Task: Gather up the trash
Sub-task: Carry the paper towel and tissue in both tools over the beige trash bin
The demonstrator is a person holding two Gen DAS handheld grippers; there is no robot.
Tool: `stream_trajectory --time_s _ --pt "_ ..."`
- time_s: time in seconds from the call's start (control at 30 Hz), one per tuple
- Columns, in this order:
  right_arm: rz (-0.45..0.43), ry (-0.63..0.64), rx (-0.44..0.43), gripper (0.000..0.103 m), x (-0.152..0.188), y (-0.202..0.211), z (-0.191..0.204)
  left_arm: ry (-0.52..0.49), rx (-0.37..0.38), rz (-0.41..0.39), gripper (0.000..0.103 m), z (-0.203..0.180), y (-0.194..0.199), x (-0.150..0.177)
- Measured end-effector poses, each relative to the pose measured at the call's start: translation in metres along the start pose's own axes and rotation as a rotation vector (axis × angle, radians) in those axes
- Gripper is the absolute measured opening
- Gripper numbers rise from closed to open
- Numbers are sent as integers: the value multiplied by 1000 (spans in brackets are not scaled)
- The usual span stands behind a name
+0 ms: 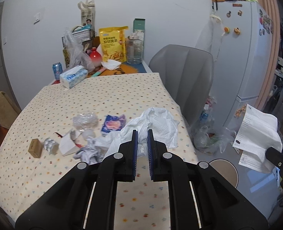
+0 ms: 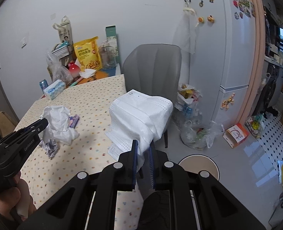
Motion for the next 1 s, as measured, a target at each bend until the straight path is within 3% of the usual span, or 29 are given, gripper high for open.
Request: stream_trajectory --time_s 1.0 --pt "146 -277 92 12 20 -86 -163 -231 89 160 10 -178 -98 4"
Point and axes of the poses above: each gripper's, at about its wrist camera, not at the fingertips, and y roughly against the way its jaws point, z to its left, x to its underside, the point moved 1 cm from there along -y, roughly the way its jaws point, and after that the axes turned 3 degrees about -x, right-handed, at the moved point
